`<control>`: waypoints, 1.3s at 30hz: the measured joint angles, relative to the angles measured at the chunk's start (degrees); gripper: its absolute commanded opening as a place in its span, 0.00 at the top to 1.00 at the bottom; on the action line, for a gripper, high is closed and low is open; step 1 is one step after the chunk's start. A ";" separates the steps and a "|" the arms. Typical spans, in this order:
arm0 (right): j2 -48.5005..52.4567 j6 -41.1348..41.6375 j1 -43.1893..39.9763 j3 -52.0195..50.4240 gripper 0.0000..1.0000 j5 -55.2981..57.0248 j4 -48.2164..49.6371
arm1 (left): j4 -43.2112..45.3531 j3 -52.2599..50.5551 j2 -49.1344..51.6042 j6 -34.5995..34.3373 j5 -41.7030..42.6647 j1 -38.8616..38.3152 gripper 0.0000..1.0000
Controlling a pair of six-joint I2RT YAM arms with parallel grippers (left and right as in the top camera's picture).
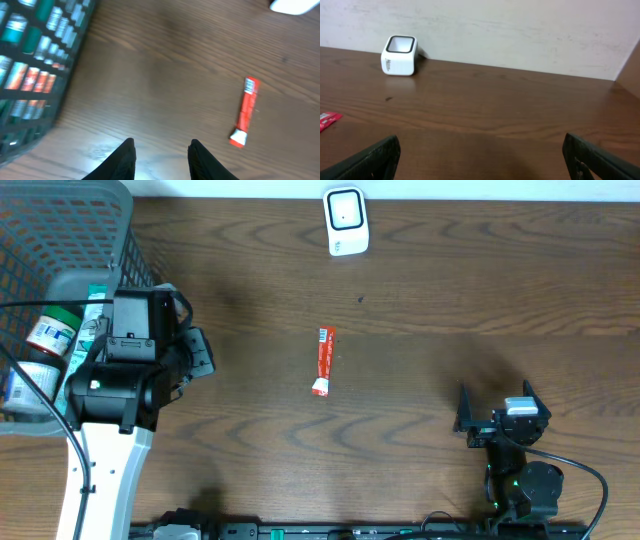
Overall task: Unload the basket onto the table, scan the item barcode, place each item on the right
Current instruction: 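Open the left gripper and move it back toward the basket, then reach into the basket and grasp the orange Kleenex tissue pack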
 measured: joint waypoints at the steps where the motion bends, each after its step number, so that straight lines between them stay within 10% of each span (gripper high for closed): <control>1: 0.02 0.00 0.00 0.00 0.01 0.00 0.00 | -0.22 0.11 0.02 0.00 -0.63 0.44 0.64; 39: 0.17 0.00 0.00 0.00 0.01 0.00 0.00 | 12.07 3.13 -2.29 0.61 -3.61 17.73 0.51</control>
